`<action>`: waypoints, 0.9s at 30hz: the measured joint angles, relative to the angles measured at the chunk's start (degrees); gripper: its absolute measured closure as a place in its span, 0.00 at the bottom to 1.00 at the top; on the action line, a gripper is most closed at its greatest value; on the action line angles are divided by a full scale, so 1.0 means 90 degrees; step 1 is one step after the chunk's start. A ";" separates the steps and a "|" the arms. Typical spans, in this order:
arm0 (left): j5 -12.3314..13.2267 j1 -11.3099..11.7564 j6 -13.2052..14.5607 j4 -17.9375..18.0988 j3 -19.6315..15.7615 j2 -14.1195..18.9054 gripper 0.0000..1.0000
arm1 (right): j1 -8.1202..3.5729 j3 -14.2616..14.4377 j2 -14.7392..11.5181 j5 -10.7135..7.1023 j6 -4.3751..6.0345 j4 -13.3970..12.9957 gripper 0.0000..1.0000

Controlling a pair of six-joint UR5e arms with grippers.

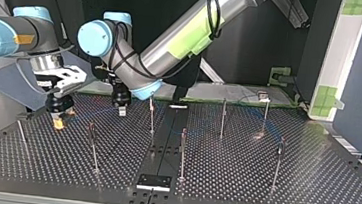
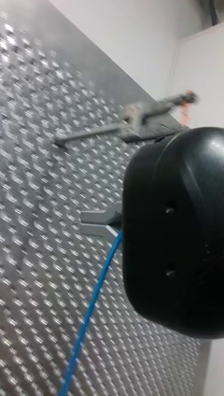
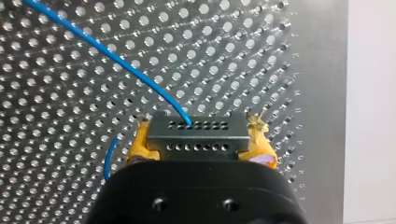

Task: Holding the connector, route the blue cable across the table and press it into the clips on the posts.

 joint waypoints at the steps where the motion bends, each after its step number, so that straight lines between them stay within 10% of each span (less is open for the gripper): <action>1: 0.0030 0.0046 -0.0017 0.0000 0.0000 0.0022 1.00 | -0.0009 -0.0014 0.0001 -0.0003 0.0002 -0.0001 1.00; 27: 0.1042 0.0276 0.0006 0.0797 -0.0002 0.0290 1.00 | -0.0215 -0.0215 0.0035 -0.0571 0.0048 -0.0091 1.00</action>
